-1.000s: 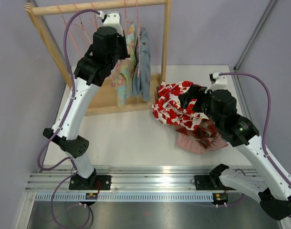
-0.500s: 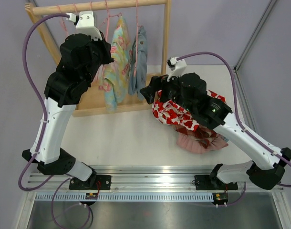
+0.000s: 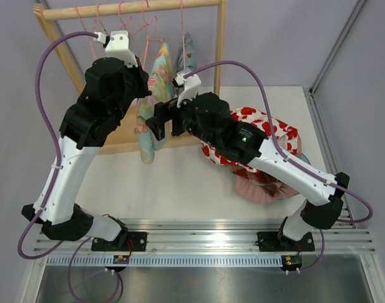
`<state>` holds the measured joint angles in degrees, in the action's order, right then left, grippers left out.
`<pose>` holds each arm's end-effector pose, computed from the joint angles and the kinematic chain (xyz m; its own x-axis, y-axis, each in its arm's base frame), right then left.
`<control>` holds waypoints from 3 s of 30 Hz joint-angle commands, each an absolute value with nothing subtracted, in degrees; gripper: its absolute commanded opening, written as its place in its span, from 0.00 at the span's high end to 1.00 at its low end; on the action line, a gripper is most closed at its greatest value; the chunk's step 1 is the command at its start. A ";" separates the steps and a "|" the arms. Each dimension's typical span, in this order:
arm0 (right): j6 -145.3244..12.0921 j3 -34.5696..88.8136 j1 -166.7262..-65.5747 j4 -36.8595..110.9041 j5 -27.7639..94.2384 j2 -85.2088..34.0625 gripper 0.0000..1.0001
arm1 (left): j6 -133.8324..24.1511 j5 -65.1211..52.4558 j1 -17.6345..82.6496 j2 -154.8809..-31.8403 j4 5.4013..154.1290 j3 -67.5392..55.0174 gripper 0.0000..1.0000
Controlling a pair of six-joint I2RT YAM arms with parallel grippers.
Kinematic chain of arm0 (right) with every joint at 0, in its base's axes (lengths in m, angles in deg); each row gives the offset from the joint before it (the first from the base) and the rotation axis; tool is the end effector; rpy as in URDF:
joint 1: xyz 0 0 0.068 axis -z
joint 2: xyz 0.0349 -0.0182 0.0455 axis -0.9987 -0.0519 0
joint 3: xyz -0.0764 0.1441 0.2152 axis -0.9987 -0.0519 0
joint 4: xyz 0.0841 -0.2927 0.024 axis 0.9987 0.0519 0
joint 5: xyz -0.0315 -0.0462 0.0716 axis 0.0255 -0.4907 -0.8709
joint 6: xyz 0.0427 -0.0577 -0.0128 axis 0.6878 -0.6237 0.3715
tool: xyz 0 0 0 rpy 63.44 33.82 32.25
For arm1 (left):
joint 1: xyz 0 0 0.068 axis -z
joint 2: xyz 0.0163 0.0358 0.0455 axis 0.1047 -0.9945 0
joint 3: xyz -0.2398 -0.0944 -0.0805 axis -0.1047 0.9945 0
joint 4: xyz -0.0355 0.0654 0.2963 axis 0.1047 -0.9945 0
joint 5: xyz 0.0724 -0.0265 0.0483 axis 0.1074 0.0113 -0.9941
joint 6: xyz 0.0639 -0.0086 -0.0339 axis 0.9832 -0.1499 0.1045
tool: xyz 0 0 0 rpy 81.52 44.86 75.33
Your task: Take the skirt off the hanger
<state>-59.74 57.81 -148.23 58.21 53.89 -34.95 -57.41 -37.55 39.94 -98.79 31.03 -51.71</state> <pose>0.2135 0.3601 0.4982 -0.2249 0.0697 -0.9719 -0.7130 0.6680 0.2129 0.2653 -0.1500 0.5717 -0.1854 -0.1467 -0.9717 0.1545 0.9722 -0.1762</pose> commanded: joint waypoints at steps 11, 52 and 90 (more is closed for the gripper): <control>-60.33 60.30 -149.87 56.82 59.77 -38.97 0.13 | -60.22 -36.13 40.29 -91.52 40.13 -48.18 1.00; -84.65 23.98 -148.38 40.58 97.47 3.49 1.00 | -58.11 -42.63 40.37 -80.27 41.89 -33.24 1.00; -39.95 2.12 -114.71 70.35 64.26 7.07 0.00 | -59.43 -25.76 22.00 -113.16 37.05 -61.99 1.00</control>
